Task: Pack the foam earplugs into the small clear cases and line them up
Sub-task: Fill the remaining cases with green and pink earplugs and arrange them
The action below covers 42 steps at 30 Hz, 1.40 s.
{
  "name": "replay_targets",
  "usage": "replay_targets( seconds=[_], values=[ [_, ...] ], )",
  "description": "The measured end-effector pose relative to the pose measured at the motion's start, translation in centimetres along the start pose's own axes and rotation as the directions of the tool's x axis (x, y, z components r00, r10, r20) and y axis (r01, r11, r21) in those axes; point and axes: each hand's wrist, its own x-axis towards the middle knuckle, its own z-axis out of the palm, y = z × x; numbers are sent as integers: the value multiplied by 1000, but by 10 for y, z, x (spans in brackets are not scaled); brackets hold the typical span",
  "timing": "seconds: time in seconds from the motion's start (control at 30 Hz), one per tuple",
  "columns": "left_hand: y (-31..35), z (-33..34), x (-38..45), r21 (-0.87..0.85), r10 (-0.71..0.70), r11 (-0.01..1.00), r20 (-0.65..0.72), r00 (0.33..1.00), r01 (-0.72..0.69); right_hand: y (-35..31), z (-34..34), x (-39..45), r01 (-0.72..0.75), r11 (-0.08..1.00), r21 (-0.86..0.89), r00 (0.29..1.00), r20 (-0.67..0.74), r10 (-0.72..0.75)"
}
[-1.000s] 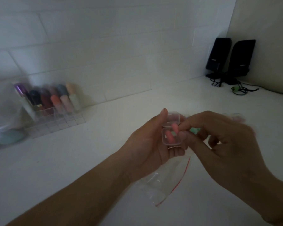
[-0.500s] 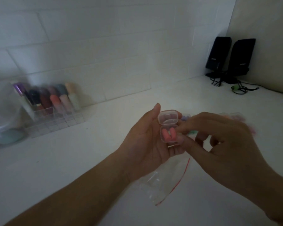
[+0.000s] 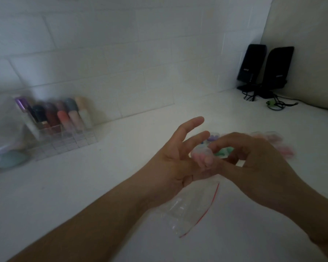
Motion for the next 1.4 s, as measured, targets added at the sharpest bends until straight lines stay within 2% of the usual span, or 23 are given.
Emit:
replay_targets(
  seconds=[0.1,0.2,0.23,0.27,0.3,0.33,0.37,0.43,0.53,0.67,0.73,0.83,0.9,1.03,1.1,1.17,1.27,1.4],
  values=[
    [-2,1,1,253,76,964,14,997,-77,1,-8,3,-61,994,94,997,46,57],
    [-5,4,3,430,175,893,-53,983,-135,5,-30,10,-69,977,204,994,-66,84],
    [-6,2,3,572,260,801,-64,963,-179,8,-38,13,-74,977,202,989,-108,97],
    [-7,-1,4,743,369,630,-27,929,-228,13,-45,15,-91,982,167,986,-122,112],
    [-9,-5,5,871,451,405,74,889,-278,18,-50,18,-131,985,110,985,-103,142],
    [-11,-8,6,924,478,200,198,856,-325,26,-54,20,-180,983,30,982,-56,181],
    [-12,-10,7,933,439,57,295,849,-354,33,-55,21,-223,973,-63,975,-2,223],
    [-14,-9,9,942,291,-79,334,897,-325,47,-55,23,-267,939,-218,955,72,288],
    [-14,-5,10,970,107,-91,233,967,-224,58,-55,23,-303,898,-319,939,62,339],
    [-10,3,14,972,-29,-164,163,986,-166,66,-53,22,-255,856,-450,953,34,301],
    [-9,6,17,976,-70,-160,138,988,-148,67,-51,22,-221,852,-475,959,52,277],
    [-9,9,20,990,-26,-59,128,991,-129,67,-49,21,-180,835,-520,961,88,263],
    [-8,11,26,988,44,-34,154,987,-152,64,-51,20,-184,826,-533,962,75,263],
    [-6,31,56,953,141,-16,300,943,-301,57,-76,23,-240,852,-464,968,-53,244],
    [-11,50,82,940,102,-8,339,935,-340,62,-102,24,-297,865,-404,955,-124,270],
    [-23,73,113,937,45,-28,349,936,-348,75,-133,22,-393,835,-385,916,-250,315],
    [-49,110,159,946,-44,-72,313,949,-315,106,-177,9,-563,761,-323,788,-487,377],
    [-76,154,199,931,-121,-63,349,929,-358,139,-207,-8,-680,711,-180,648,-601,468]
  ],
)
